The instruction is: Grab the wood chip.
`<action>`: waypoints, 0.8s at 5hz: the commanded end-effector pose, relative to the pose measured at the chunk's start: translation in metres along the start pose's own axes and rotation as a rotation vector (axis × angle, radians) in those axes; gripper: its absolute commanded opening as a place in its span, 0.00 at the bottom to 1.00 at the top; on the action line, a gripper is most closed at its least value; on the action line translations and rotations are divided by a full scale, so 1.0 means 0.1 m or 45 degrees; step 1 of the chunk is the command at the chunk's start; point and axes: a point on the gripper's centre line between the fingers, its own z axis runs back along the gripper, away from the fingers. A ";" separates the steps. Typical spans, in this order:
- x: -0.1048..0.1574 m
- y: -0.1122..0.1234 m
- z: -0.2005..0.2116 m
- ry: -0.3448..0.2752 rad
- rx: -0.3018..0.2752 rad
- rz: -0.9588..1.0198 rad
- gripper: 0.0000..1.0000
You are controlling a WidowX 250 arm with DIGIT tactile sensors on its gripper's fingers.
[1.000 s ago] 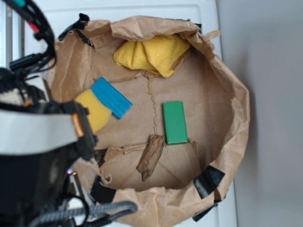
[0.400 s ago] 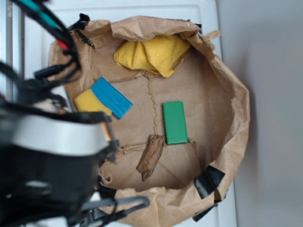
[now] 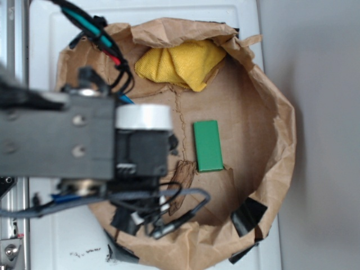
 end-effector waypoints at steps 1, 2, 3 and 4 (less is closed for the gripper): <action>0.38 -0.22 -0.13 -0.057 -0.131 0.294 1.00; 0.43 -0.36 -0.27 -0.148 -0.116 0.338 1.00; 0.43 -0.36 -0.27 -0.148 -0.116 0.338 1.00; 0.43 -0.36 -0.27 -0.148 -0.116 0.338 1.00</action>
